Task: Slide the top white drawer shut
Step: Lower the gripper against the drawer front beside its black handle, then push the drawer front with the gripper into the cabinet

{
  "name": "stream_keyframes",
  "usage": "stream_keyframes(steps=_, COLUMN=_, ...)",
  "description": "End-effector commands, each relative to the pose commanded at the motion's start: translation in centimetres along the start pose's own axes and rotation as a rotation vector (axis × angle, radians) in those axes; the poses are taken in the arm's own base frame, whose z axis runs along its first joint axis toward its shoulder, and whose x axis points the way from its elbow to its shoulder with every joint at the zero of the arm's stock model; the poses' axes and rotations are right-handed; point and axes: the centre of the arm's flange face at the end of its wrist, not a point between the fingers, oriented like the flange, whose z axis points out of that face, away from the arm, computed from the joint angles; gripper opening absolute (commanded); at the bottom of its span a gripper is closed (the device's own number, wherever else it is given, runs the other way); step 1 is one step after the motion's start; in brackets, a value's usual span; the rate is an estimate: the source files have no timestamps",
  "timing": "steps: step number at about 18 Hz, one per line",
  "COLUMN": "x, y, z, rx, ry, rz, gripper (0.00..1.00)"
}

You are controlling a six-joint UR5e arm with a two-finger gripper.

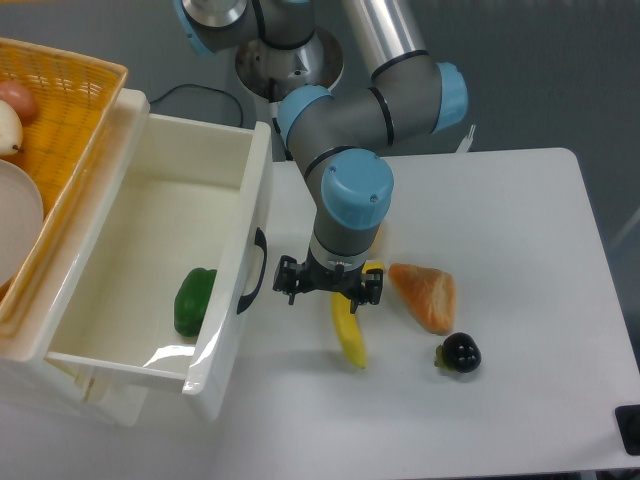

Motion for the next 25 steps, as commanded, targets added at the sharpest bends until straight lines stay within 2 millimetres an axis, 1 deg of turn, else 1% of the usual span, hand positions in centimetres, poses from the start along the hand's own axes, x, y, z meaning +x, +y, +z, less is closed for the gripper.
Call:
stream_keyframes(steps=1, x=0.1, y=0.0, z=-0.1, rx=0.001, ry=-0.001, rz=0.002, gripper=1.00)
stream_keyframes(steps=3, x=1.1, y=-0.2, z=0.0, rx=-0.003, ry=-0.005, rz=0.019, gripper=1.00)
stream_keyframes(steps=7, x=1.5, y=-0.2, z=-0.2, rx=0.000, ry=-0.006, rz=0.024, gripper=1.00)
stream_keyframes(steps=9, x=2.2, y=-0.4, z=-0.3, rx=0.001, ry=-0.009, rz=0.036, gripper=1.00)
stream_keyframes(steps=13, x=2.6, y=-0.5, z=-0.4, rx=0.004, ry=-0.008, rz=0.042, gripper=1.00)
stream_keyframes(steps=15, x=2.9, y=-0.4, z=-0.9, rx=0.010, ry=-0.012, rz=0.046, gripper=1.00)
stream_keyframes(steps=18, x=3.2, y=-0.4, z=-1.1, rx=0.011, ry=-0.013, rz=0.050, gripper=1.00)
stream_keyframes(steps=20, x=4.3, y=-0.6, z=-0.9, rx=0.008, ry=-0.012, rz=0.069, gripper=1.00)
stream_keyframes(steps=22, x=4.9, y=-0.7, z=-1.0, rx=0.010, ry=-0.012, rz=0.077, gripper=1.00)
stream_keyframes(steps=24, x=5.3, y=-0.6, z=-1.5, rx=0.018, ry=-0.016, rz=0.083, gripper=1.00)
stream_keyframes(steps=25, x=6.0, y=-0.7, z=-1.5, rx=0.018, ry=-0.015, rz=0.095, gripper=1.00)
